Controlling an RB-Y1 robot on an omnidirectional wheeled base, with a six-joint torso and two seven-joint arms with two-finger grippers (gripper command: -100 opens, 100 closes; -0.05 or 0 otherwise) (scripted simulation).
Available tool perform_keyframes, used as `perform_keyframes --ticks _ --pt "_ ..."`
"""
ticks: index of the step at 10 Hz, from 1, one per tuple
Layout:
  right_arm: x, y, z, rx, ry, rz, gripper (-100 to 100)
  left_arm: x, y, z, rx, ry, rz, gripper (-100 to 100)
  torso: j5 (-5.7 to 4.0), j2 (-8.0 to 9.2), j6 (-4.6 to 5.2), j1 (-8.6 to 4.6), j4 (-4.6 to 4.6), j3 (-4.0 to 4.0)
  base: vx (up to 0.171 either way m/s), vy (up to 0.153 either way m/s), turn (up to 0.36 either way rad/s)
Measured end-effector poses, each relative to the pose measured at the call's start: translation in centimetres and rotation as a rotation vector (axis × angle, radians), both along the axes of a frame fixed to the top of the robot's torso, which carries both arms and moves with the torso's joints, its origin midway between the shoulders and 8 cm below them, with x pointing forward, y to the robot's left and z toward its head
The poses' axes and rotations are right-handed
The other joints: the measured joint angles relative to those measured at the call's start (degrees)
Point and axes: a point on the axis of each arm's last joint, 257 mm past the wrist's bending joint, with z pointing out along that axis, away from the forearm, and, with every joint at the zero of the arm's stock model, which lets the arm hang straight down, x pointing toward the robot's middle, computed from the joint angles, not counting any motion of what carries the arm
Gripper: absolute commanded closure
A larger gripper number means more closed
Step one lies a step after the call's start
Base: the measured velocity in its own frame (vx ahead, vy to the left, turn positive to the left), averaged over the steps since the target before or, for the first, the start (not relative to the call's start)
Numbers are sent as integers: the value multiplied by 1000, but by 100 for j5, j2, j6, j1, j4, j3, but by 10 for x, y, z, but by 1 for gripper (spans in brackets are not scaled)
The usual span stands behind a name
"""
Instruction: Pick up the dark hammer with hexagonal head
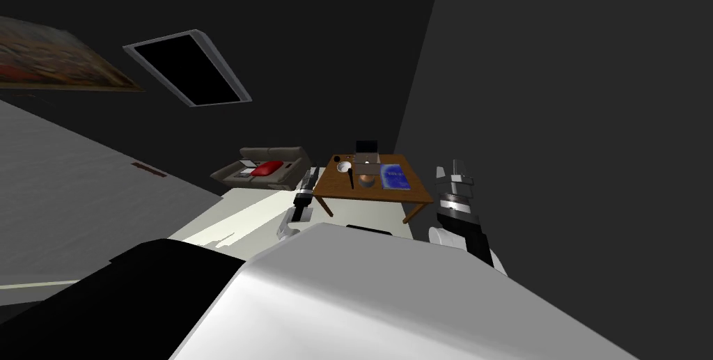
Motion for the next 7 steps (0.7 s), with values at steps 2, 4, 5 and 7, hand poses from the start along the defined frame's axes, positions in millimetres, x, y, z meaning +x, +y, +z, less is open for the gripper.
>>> perform_keyframes --ticks 2,4,5,7 --pt "0 0 0 0 0 0 0 4 10 -15 63 32 36 -100 -2 -2 -2 -12 0 -1 4 -84 109" --pt "0 0 0 0 0 0 0 6 14 -32 109 69 63 -100 -2 2 -1 -10 0 1 -9 -68 61" --pt "0 0 0 0 0 0 0 4 17 -40 126 87 73 -100 -1 1 1 -3 0 1 0 -19 -9" --pt "0 0 0 0 0 0 0 6 20 -52 150 109 85 -100 2 -3 -1 7 -1 -1 4 -40 64"
